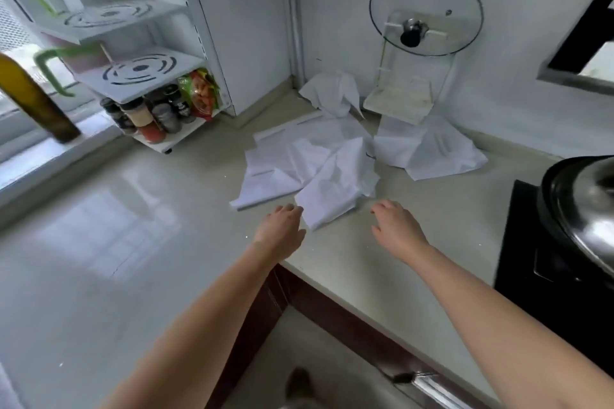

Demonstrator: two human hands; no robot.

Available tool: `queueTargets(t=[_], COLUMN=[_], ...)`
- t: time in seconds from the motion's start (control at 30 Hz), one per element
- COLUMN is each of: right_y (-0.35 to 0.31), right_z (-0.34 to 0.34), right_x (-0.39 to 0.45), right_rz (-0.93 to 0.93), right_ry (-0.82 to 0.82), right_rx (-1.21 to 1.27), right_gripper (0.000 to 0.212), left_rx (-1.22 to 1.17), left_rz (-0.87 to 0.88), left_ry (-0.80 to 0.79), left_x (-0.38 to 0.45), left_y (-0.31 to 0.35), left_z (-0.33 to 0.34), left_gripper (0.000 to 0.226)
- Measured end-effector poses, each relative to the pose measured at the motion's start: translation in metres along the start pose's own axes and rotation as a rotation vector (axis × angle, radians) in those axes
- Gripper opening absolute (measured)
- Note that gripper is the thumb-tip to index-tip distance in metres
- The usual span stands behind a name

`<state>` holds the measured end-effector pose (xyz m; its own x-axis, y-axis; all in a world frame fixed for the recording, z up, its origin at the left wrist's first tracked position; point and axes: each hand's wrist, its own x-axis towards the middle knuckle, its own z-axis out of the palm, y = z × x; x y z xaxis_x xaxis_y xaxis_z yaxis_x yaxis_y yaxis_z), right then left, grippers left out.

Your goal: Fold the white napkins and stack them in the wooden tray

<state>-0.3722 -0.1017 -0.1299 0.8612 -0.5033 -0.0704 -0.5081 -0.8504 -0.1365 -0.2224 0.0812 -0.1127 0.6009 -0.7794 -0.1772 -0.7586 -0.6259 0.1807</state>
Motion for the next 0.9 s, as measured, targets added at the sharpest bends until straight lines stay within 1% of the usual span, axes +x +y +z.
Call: queueTargets(t=[0.07, 0.13, 0.2, 0.33, 0.37, 0.43, 0.5, 0.53, 0.6, 0.67, 0.7, 0.73, 0.77, 0.8, 0.87, 0.9], right_y=[-0.004, -0.006, -0.004, 0.005, 0.006, 0.008, 0.011, 0.012, 0.012, 0.011, 0.012, 0.013, 0.014, 0.015, 0.014, 0.012], right_z=[0.006, 0.013, 0.025, 0.041, 0.043, 0.048, 0.056, 0.058, 0.057, 0.053, 0.05, 0.049, 0.049, 0.046, 0.035, 0.024], right_x=[0.023, 0.043, 0.064, 0.107, 0.115, 0.127, 0.136, 0.14, 0.147, 0.154, 0.156, 0.159, 0.16, 0.16, 0.158, 0.156], right_rz=[-0.051, -0.109, -0.187, -0.352, -0.387, -0.453, -0.501, -0.514, -0.538, -0.538, -0.519, -0.496, -0.451, -0.366, -0.233, -0.198], right_ry=[0.0, 0.013, 0.034, 0.013, 0.009, 0.006, -0.005, 0.021, 0.052, 0.033, 0.013, -0.043, -0.064, -0.065, -0.061, -0.028], right_rx=[-0.051, -0.108, -0.122, -0.178, -0.197, -0.214, -0.217, -0.222, -0.222, -0.187, -0.16, -0.104, -0.024, 0.071, 0.354, 0.5], right_gripper=[0.034, 0.031, 0.032, 0.039, 0.034, 0.017, 0.027, 0.029, 0.028, 0.023, 0.018, 0.017, 0.017, 0.015, 0.013, 0.013], left_rx=[-0.008, -0.016, -0.01, 0.018, 0.038, 0.051, 0.03, 0.029, 0.045, 0.091, 0.084, 0.029, -0.103, -0.289, -0.665, -0.78], left_rz=[0.042, 0.084, 0.112, 0.092, 0.082, 0.048, 0.007, -0.01, -0.031, -0.022, -0.029, -0.047, -0.087, -0.132, -0.155, -0.143], left_ry=[-0.01, -0.04, -0.04, -0.018, -0.023, -0.033, -0.028, -0.025, -0.017, -0.012, -0.003, 0.012, 0.03, 0.043, 0.097, 0.144], left_x=[0.023, 0.04, 0.057, 0.08, 0.083, 0.086, 0.091, 0.093, 0.099, 0.104, 0.106, 0.107, 0.109, 0.11, 0.11, 0.11], left_y=[-0.004, -0.003, -0.002, 0.001, 0.001, 0.001, -0.002, -0.003, -0.005, -0.004, -0.003, -0.003, -0.003, -0.003, -0.002, -0.001], left_z=[0.004, 0.014, 0.025, 0.046, 0.051, 0.061, 0.069, 0.07, 0.072, 0.07, 0.067, 0.064, 0.059, 0.052, 0.028, 0.013], left_gripper=[0.045, 0.045, 0.046, 0.06, 0.062, 0.06, 0.055, 0.05, 0.037, 0.021, 0.018, 0.017, 0.017, 0.015, 0.011, 0.01])
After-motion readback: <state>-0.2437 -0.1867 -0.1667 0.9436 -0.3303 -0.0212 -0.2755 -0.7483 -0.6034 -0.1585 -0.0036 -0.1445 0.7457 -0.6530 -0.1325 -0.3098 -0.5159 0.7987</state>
